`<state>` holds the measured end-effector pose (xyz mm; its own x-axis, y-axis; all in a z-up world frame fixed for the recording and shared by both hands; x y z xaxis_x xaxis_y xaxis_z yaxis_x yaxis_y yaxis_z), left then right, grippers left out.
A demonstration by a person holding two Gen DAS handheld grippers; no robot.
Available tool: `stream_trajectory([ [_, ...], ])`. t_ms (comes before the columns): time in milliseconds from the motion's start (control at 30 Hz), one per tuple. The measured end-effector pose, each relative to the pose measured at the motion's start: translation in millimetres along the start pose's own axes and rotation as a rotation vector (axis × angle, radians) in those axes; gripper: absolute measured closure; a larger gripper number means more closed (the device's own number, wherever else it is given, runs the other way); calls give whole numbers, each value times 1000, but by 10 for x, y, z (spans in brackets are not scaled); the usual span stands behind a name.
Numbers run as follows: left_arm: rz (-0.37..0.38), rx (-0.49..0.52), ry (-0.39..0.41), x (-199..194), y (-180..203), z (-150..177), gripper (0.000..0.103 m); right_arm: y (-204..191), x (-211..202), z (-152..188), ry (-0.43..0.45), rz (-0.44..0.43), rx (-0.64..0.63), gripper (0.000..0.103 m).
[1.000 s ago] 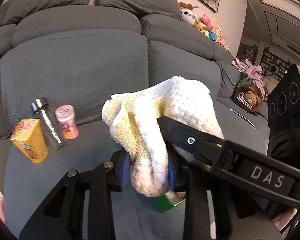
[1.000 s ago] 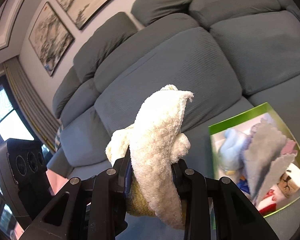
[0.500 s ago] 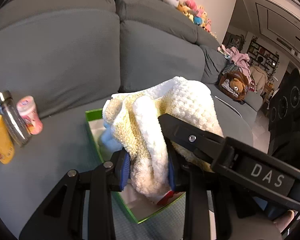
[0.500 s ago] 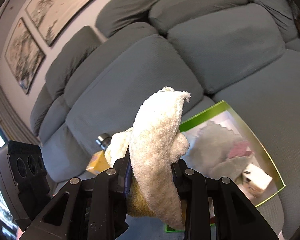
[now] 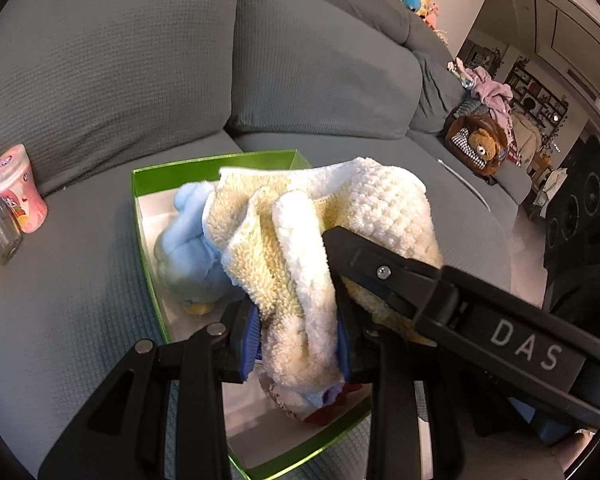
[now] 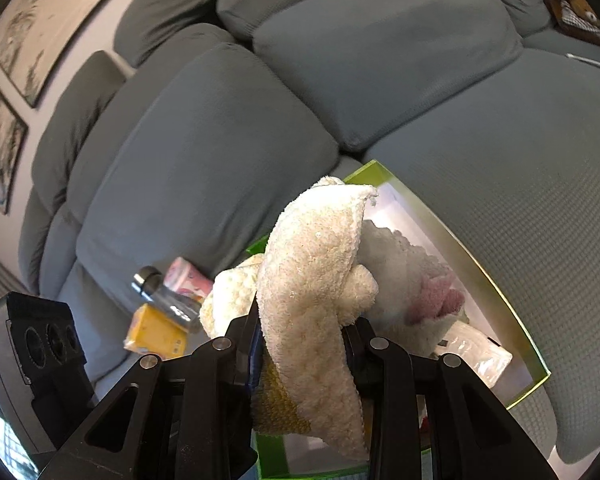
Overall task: Organize soft objects
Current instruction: 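Carry the yellow-white towel with the right gripper over the green box, then lower the towel into the box and open the right gripper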
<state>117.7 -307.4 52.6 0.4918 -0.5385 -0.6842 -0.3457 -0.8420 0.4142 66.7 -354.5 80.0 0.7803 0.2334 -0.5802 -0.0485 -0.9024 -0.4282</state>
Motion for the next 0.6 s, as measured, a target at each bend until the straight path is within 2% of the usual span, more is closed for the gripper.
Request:
stream_trajectory([
  [400, -51, -71, -118, 346, -205, 152, 73, 304, 323, 164, -123, 141, 26, 70],
  [600, -92, -40, -138, 420, -198, 147, 72, 336, 376, 168, -134, 170, 31, 70],
])
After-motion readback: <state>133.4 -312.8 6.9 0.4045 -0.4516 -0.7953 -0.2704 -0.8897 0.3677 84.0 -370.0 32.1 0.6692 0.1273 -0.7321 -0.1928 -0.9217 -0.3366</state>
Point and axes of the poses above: each gripper's, at about its wrist camera, not at the fingertips, and x roughly the way its jaws point, y to its right, z to its underside, the point moved 8 cm from there along x, roughly the way its jaws point, and after that the axes turned 10 degrees about -x, right-handed, at the moved point
